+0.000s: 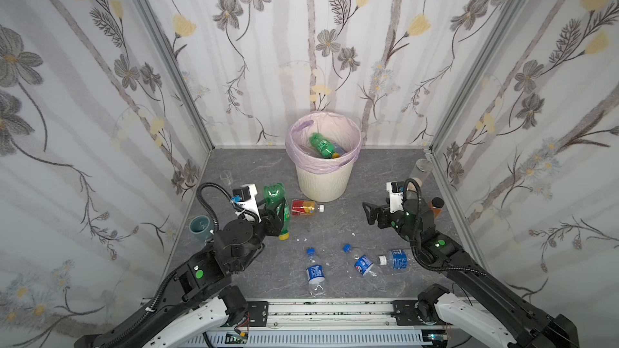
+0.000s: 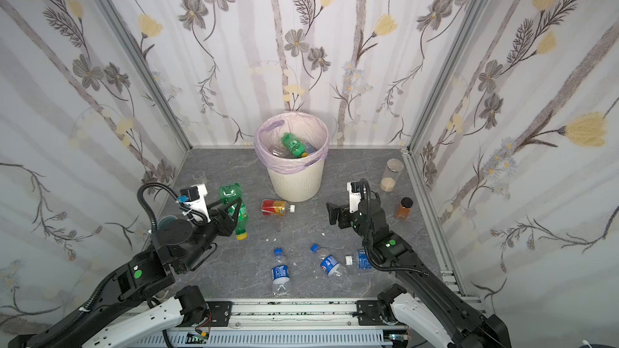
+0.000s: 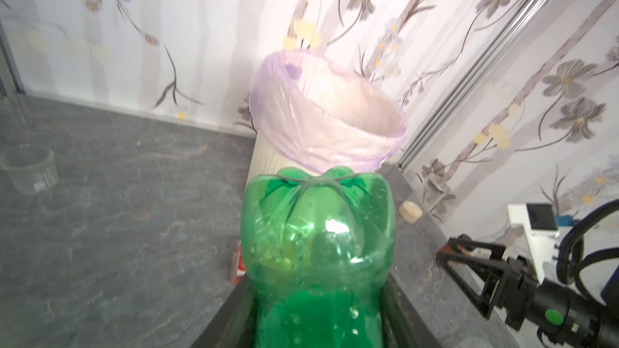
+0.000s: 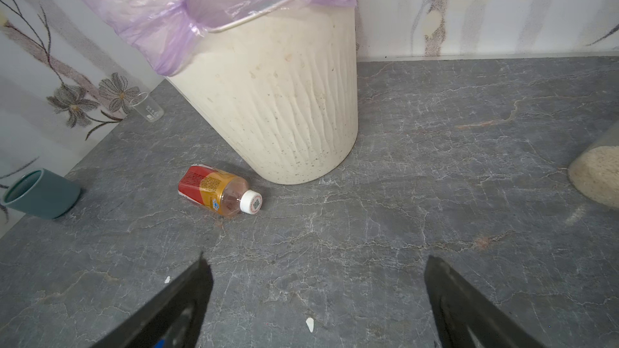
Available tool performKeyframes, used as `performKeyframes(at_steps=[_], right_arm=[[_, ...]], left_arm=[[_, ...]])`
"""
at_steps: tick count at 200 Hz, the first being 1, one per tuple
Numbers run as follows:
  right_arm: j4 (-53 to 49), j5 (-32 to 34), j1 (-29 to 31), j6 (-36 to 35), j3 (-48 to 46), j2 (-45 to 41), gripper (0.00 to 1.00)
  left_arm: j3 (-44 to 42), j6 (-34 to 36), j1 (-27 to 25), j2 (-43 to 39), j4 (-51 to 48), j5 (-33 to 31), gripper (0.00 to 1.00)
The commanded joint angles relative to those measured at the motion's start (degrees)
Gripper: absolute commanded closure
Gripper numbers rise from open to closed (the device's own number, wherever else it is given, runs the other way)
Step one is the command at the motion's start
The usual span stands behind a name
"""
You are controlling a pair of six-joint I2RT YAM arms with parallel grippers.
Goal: Throw the plastic bottles in the bin
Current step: 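Grasp the green soda bottle with the left gripper and lift it, then carry the green bottle over the bin and open the left gripper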
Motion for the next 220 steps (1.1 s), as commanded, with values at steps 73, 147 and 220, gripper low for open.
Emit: performKeyframes(at_steps=[73, 147, 220], right_arm=[[-2.2, 1.0, 0.0, 1.6, 0.2, -2.7, 0.02], [-9.8, -1.1, 0.4, 3.0, 2.8, -5.2, 0.02], [-16.2, -5.9, 0.6, 2.4, 4.8, -5.9, 0.02]], left_arm=[[18.4, 19.0, 5.8, 22.2, 23.2, 7.2, 0.52], [66.4, 16.3, 20.6, 69.0, 10.4, 28.0, 0.00], [55.9, 17.9, 20.0, 60.1, 10.7, 27.4, 0.00]])
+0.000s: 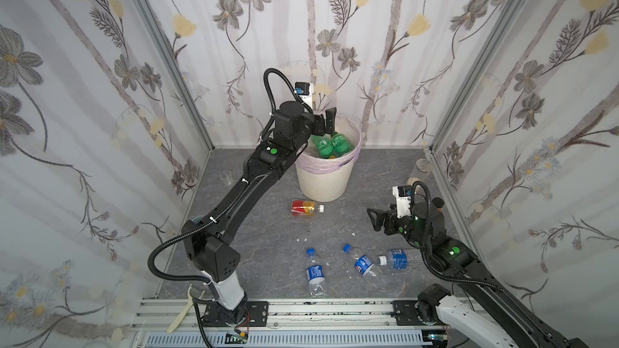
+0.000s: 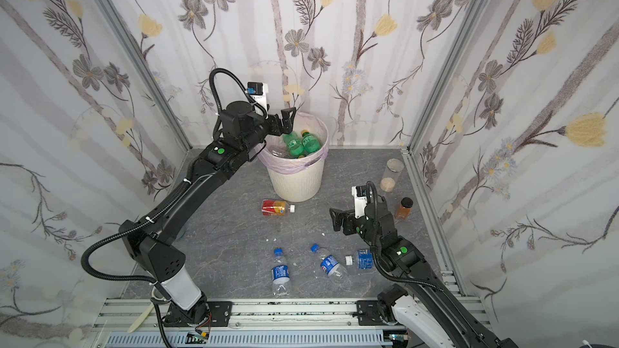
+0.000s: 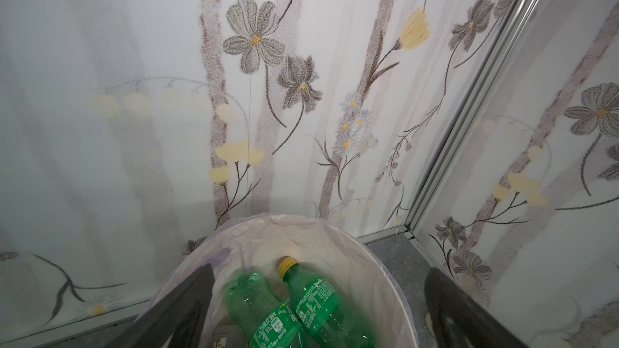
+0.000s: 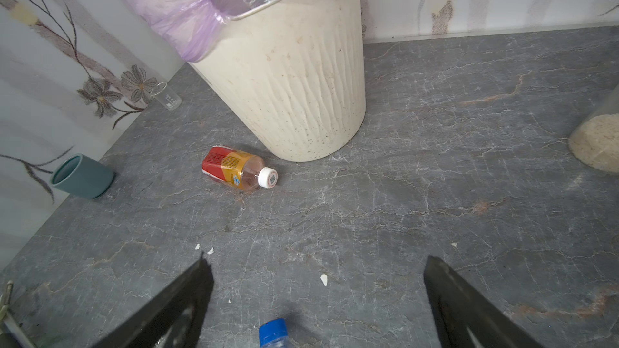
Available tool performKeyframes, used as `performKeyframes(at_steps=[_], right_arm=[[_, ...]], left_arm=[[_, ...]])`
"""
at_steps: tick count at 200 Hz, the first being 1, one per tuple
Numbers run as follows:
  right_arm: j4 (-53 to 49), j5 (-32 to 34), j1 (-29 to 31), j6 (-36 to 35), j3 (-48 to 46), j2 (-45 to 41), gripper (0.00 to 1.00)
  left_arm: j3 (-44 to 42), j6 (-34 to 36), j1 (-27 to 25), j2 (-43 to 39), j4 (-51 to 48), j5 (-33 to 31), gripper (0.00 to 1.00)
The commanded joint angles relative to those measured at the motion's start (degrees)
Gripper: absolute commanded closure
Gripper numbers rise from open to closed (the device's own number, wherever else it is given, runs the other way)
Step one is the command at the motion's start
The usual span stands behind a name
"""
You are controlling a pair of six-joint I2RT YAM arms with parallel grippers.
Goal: Throw the plastic bottles in the bin
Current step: 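Carry the green bottle over the bin and open the left gripper, then grasp a clear blue-capped water bottle with the right gripper while the left withdraws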
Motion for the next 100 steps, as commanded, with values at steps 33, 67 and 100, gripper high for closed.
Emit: performKeyframes(at_steps=[33, 67, 100], right_arm=[[-6.6, -3.4, 0.3, 0.1, 1.6, 1.8, 0.03], [-13.1, -5.2, 0.7, 0.7, 3.8, 3.8, 0.06], [-17.4, -6.6, 1.4, 0.6, 4.8, 5.5, 0.06]], left_arm=[[-11.3, 1.8, -0.1, -8.9, 0.4, 0.3, 0.00], [-27.3, 3.3, -0.1, -20.6, 0.4, 0.9, 0.00], [-44.4, 1.1, 0.1, -34.8, 0.1, -2.0, 0.00]])
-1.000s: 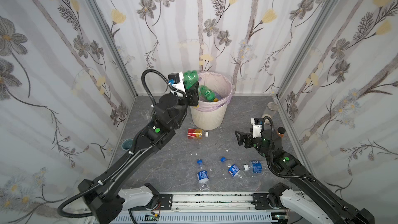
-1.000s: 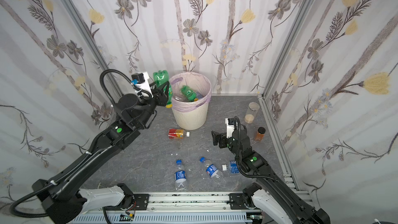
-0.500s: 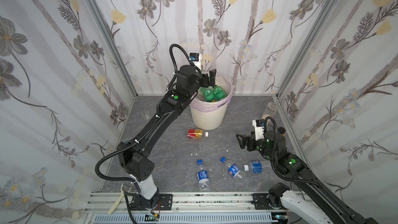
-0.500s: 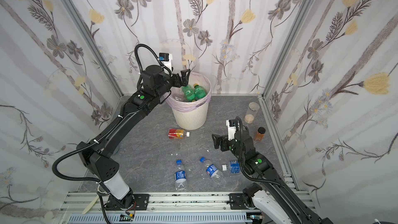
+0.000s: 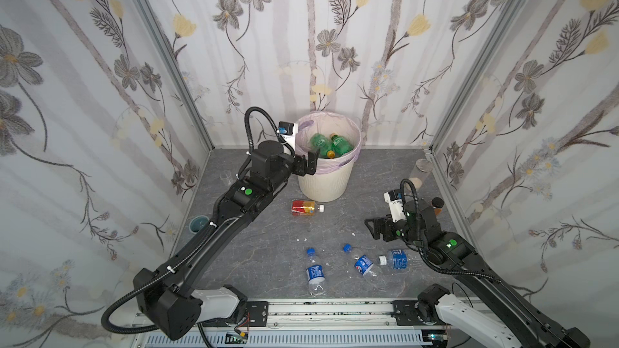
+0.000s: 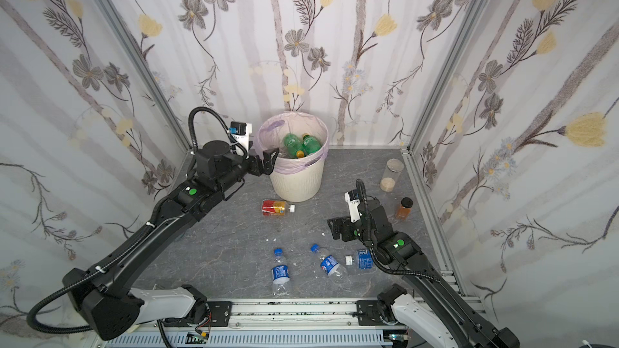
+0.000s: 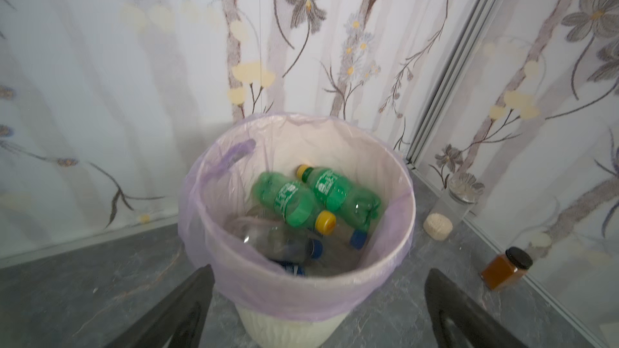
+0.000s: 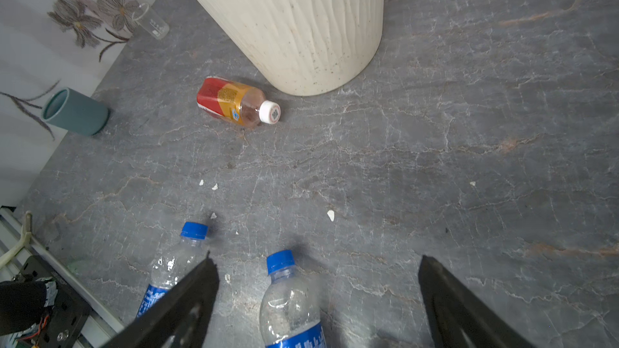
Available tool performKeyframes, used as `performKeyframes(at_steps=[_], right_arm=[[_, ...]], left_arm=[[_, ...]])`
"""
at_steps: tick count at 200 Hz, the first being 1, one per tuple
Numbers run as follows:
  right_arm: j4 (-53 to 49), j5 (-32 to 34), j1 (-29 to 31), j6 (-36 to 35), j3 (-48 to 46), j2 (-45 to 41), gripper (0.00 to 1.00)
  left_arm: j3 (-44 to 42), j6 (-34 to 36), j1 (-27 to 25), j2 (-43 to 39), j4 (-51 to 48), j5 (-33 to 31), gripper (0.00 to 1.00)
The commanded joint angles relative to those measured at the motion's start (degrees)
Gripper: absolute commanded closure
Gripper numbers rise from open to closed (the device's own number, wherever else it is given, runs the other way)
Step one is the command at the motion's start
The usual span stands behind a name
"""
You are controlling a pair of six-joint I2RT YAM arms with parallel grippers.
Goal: Throw the plastic bottles in the bin
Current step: 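Grasp a clear blue-capped water bottle with the right gripper while the left withdraws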
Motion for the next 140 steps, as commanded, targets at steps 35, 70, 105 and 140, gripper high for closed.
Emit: performKeyframes(at_steps=[35, 70, 105, 140], right_arm=[[-6.6, -2.5, 2.8, 1.1, 1.2, 3.3, 0.07], [-5.8, -2.1, 7.3, 4.1, 0.5, 7.5, 0.07], [-3.5, -2.9, 11.7, 7.1, -1.5, 13.1, 0.13], [-1.7, -2.5, 14.7, 9.8, -3.9, 16.6, 0.15]], left_arm=[[-22.7, -4.0, 0.2, -19.3, -3.3, -4.2, 0.00], [-30.4, -7.0, 0.3, -25.9, -5.0, -3.4, 0.00], [-35.1, -8.8, 0.3, -27.6, -5.1, -2.7, 0.00], [-36.6, -9.7, 0.3, -28.3, -5.2, -0.9, 0.00]])
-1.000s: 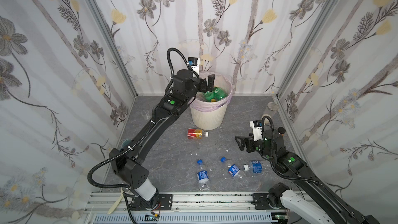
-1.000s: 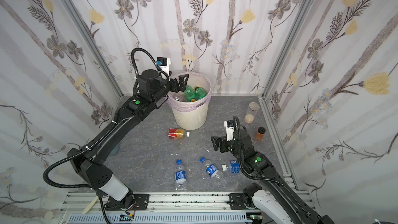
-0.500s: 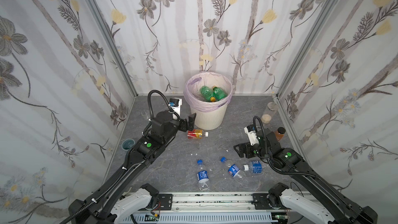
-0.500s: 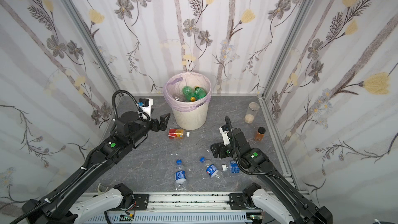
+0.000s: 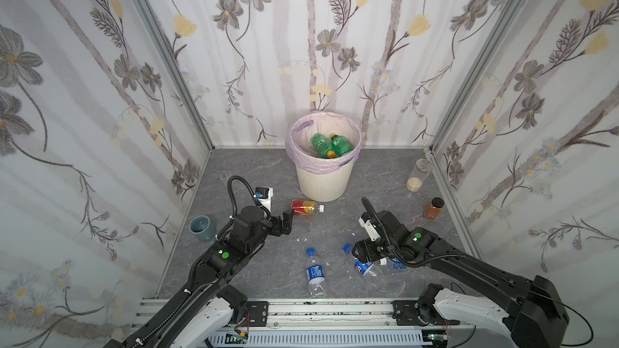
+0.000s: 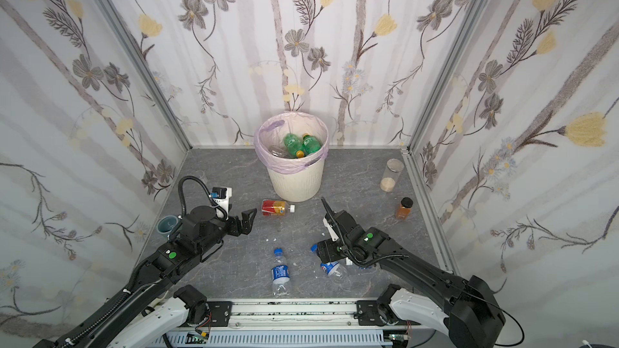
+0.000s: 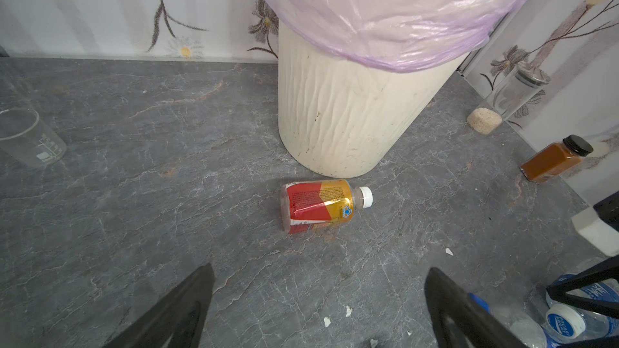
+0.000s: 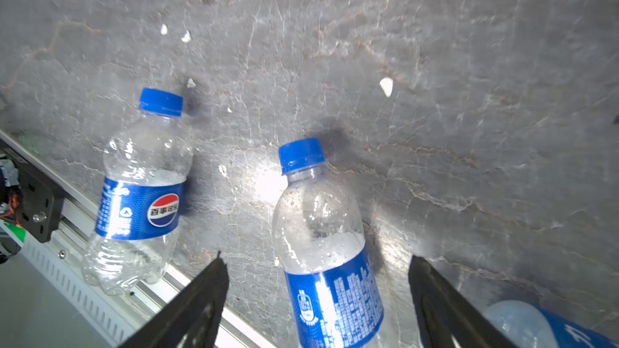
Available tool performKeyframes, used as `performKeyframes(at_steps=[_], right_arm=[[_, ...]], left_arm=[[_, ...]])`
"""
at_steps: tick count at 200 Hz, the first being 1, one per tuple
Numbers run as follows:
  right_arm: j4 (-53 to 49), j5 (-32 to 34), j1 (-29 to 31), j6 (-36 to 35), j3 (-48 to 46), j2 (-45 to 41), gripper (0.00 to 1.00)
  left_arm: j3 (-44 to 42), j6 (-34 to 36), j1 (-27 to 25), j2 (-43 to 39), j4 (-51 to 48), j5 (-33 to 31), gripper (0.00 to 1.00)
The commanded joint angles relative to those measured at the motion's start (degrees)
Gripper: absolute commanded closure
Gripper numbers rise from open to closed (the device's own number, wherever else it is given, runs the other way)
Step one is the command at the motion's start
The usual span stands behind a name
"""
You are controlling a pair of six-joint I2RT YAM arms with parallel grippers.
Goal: Throw the plastic bottles in the bin
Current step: 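Grasp a clear blue-capped water bottle with the right gripper while the left withdraws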
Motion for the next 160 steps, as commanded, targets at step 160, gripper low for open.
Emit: performKeyframes(at_steps=[160], right_arm=[[17.9, 4.3, 6.4, 8.2, -6.1, 8.3, 0.44]], left_arm=[[-1.7, -2.7, 0.1, -2.3, 0.4, 1.4, 0.00]])
